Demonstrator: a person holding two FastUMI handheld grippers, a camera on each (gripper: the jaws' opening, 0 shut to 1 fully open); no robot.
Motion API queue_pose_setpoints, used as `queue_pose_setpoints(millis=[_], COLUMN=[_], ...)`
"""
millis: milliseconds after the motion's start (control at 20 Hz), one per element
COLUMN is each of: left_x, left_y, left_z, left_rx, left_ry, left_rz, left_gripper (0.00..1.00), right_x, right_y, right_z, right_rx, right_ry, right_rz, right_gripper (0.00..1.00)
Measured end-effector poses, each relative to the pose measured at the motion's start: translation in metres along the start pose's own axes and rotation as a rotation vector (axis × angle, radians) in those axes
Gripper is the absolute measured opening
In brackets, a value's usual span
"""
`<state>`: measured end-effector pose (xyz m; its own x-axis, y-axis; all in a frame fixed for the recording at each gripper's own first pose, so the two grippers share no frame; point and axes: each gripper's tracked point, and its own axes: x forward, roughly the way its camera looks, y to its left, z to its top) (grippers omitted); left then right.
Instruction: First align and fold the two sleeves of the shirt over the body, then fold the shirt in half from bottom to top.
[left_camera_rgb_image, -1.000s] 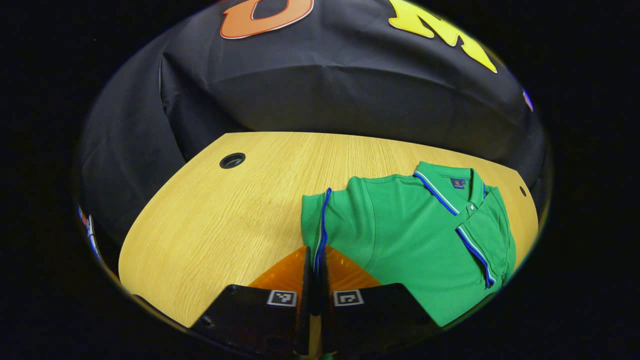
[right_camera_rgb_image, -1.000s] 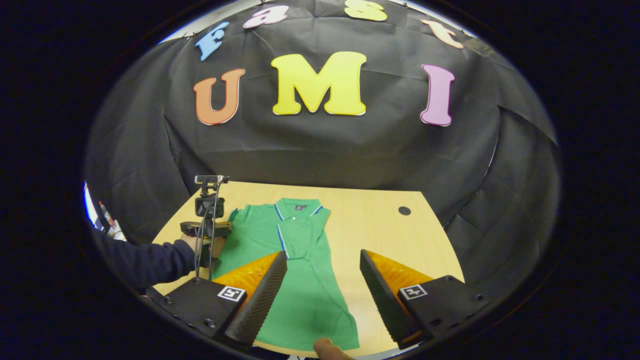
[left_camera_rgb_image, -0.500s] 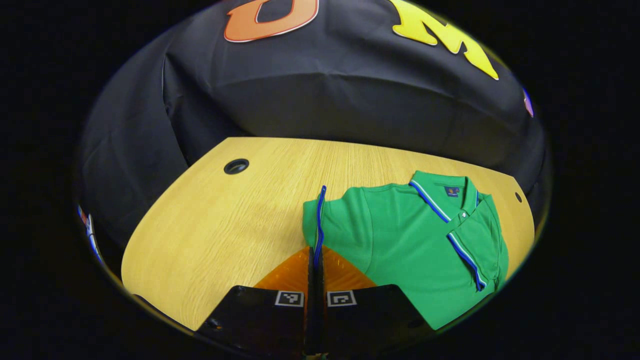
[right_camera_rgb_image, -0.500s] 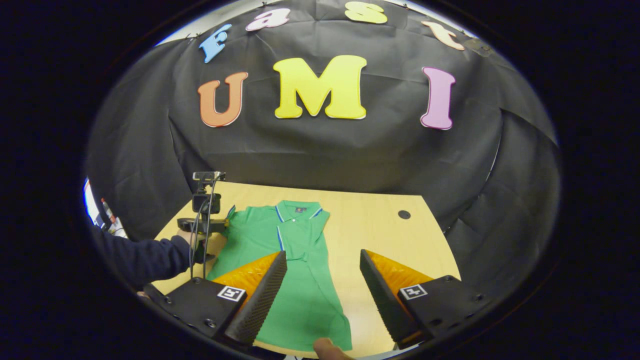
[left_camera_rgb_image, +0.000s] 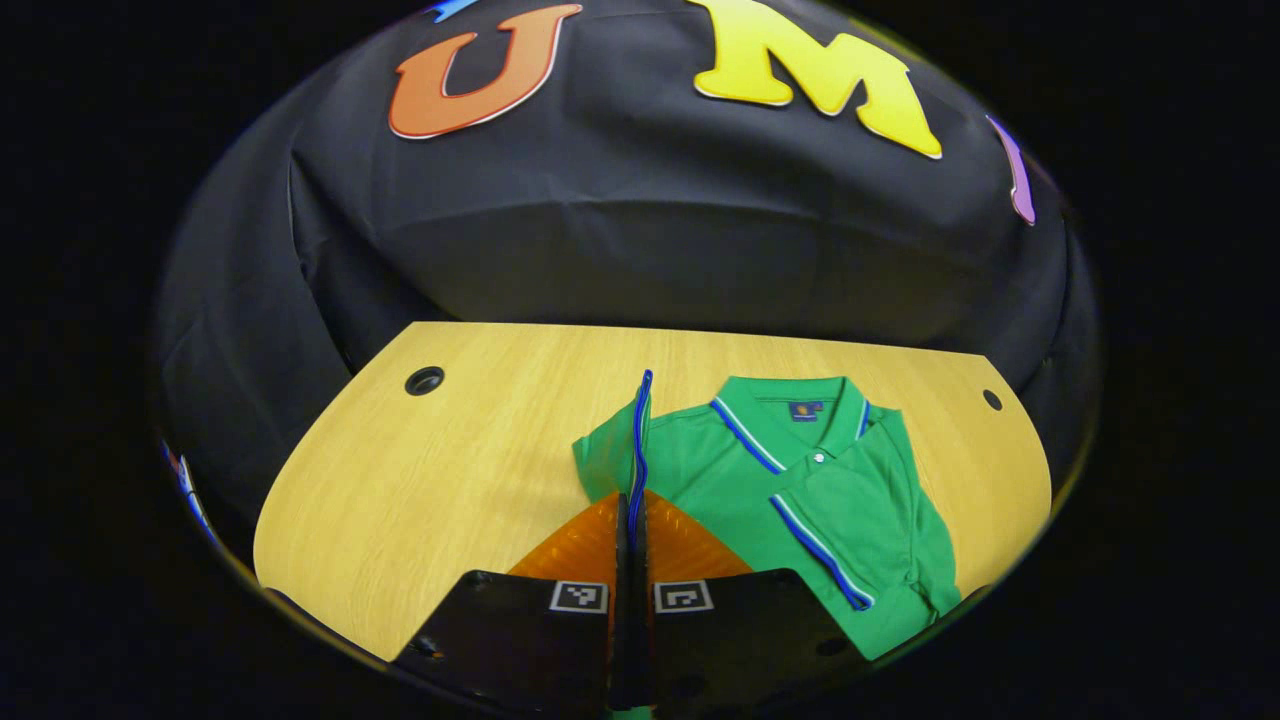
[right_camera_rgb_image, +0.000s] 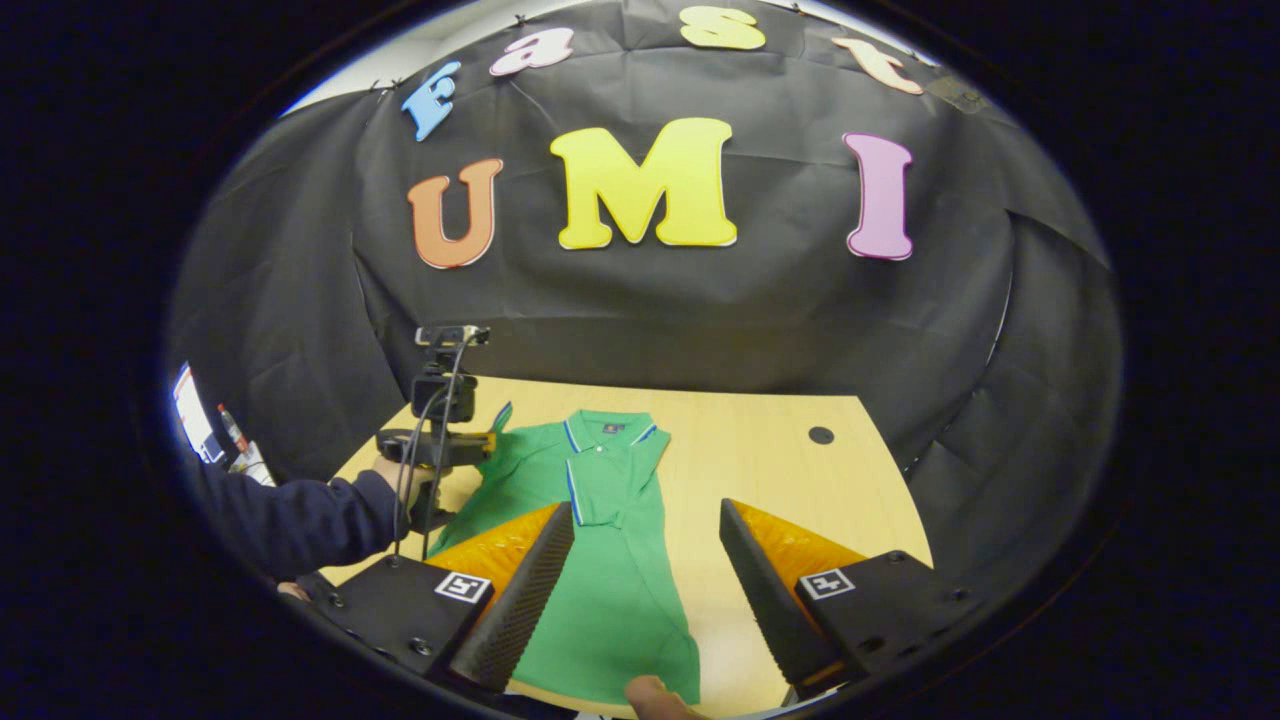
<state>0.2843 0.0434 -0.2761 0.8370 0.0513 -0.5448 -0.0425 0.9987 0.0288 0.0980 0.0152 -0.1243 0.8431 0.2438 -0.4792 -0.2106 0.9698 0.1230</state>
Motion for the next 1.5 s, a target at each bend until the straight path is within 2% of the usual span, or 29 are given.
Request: queue_pose_setpoints(millis=[50,450,900,1000,1100,1150,1250,1350,1500], left_x=[0.002,0.024,0.043,0.042,0.04,0.034,0.028,0.011,-0.008], left_y=[-0.009,-0.065,-0.096,-0.099,-0.1,-0.099,-0.097,-0.091,-0.07], left_z=[-0.002,-0.019,-0.059,-0.057,-0.059,-0.058,-0.052,-0.048,-0.051], left_rx=[0.005,0.083,0.142,0.143,0.128,0.117,0.071,0.013,-0.006], left_ry=[0.005,0.032,0.132,0.125,0.125,0.121,0.1,0.084,0.072], left_rz=[-0.002,-0.029,-0.043,-0.056,-0.073,-0.079,-0.105,-0.127,-0.121], left_gripper=[0.03,0.03,0.04,0.06,0.12,0.24,0.62,1.0,1.0], right_x=[-0.001,-0.002,0.012,0.015,0.017,0.017,0.019,0.02,0.023], right_y=[-0.003,-0.034,-0.051,-0.05,-0.047,-0.045,-0.04,-0.033,-0.02], right_z=[-0.002,-0.022,-0.032,-0.031,-0.03,-0.031,-0.03,-0.031,-0.036], right_rx=[-0.003,-0.009,0.009,0.01,0.015,0.017,0.016,0.01,0.002], right_ry=[0.001,0.041,0.091,0.093,0.097,0.1,0.1,0.101,0.105], right_rz=[0.001,-0.012,-0.027,-0.026,-0.024,-0.023,-0.021,-0.019,-0.015], right_gripper=[0.92,0.92,0.92,0.96,0.92,0.92,0.96,0.92,0.92])
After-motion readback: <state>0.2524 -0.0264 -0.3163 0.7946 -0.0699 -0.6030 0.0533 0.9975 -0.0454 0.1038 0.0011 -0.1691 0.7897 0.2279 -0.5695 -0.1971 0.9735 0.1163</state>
